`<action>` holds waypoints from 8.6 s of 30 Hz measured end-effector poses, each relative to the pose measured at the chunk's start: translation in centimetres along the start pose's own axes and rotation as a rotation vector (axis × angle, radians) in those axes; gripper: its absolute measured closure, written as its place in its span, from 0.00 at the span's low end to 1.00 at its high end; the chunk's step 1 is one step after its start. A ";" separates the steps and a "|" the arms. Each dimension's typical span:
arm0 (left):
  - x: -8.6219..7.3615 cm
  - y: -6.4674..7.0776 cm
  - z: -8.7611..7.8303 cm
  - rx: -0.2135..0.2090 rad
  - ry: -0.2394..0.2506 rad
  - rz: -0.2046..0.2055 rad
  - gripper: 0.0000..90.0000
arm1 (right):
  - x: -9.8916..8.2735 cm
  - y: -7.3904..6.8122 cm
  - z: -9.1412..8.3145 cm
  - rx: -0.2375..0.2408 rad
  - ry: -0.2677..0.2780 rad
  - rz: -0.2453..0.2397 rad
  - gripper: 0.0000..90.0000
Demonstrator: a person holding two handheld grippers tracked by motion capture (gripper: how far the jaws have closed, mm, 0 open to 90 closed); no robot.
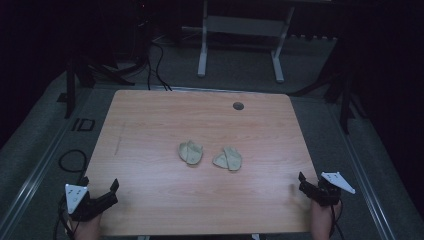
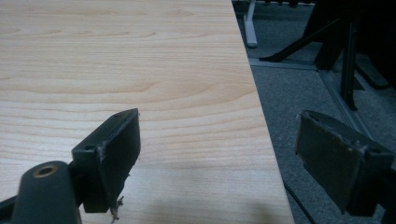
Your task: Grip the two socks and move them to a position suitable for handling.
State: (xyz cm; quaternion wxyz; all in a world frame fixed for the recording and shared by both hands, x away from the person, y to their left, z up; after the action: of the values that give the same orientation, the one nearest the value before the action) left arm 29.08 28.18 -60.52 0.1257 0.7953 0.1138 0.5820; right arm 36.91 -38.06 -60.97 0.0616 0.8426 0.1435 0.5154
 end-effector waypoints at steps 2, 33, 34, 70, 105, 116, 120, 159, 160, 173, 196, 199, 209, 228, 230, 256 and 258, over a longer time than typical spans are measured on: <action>0.0 0.0 0.0 -0.001 0.001 0.001 0.01 | 0.0 -0.1 0.0 0.004 -0.003 -0.009 0.16; 0.0 -0.1 0.0 0.003 -0.005 -0.017 0.01 | 4.6 -7.5 0.3 0.369 -0.092 -0.063 0.16; 0.0 -0.1 0.0 0.002 -0.006 -0.018 0.01 | 5.0 -7.7 0.3 0.375 -0.085 -0.060 0.16; -0.2 0.0 0.1 -0.017 -0.025 -0.024 0.01 | 10.1 -22.7 5.8 0.575 -0.126 -0.318 0.31; -0.4 0.2 0.2 -0.029 -0.043 -0.015 0.01 | 10.1 -25.5 8.5 0.505 -0.183 -0.340 0.87; -0.4 0.2 0.2 -0.028 -0.044 -0.015 0.01 | 12.4 -26.0 5.0 0.536 -0.110 -0.338 0.87; -0.4 0.3 0.2 -0.029 -0.043 -0.014 0.01 | 13.5 -26.6 3.0 0.548 -0.067 -0.355 0.87; -0.5 1.5 0.1 -0.107 -0.057 -0.015 0.01 | 4.7 -33.8 -4.7 0.689 -0.116 -0.374 0.85; -0.6 1.7 0.1 -0.113 -0.057 -0.006 0.01 | 4.5 -33.8 -4.6 0.677 -0.106 -0.383 0.84; -1.1 5.4 -0.4 -0.211 -0.067 0.065 0.01 | 7.0 -33.0 -6.7 0.706 -0.046 -0.426 0.48; -10.5 19.6 -0.7 -0.565 -0.621 0.254 0.49 | 6.7 -32.0 -5.4 0.859 -0.130 -0.462 0.73; -11.3 20.6 -0.5 -0.590 -0.661 0.271 0.57 | 5.6 -32.9 -5.0 0.866 -0.163 -0.480 0.73; -11.7 21.2 0.0 -0.571 -0.682 0.292 0.84 | 4.7 -33.3 -4.4 0.832 -0.178 -0.512 0.78; -11.8 21.2 0.1 -0.580 -0.695 0.273 0.98 | 8.6 -28.7 -8.1 0.813 -0.070 -0.381 0.93; -11.7 21.2 0.1 -0.577 -0.694 0.283 0.98 | 8.6 -27.3 -8.2 0.787 -0.070 -0.354 0.93; -9.2 22.9 -0.6 -0.650 -0.623 0.257 0.92 | 3.3 -22.1 -6.7 0.704 -0.199 -0.323 0.83; -10.0 23.5 -0.9 -0.658 -0.656 0.274 0.97 | 3.3 -22.5 -7.0 0.721 -0.189 -0.327 0.85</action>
State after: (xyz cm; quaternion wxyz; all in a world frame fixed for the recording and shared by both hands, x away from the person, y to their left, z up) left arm 26.08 2.77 -61.43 0.3218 0.8627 -0.2277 0.3168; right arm 28.11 -15.96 -60.58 -0.1437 0.8199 0.4406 0.3360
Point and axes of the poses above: each handheld gripper's, and its own axes: z roughly forward along the jaws, x roughly out of its top, y roughly to its right, the point moved 10 cm from there along z, roughly forward along the jaws, and after that the axes turned 14 degrees about -z, right-handed, at the moved point
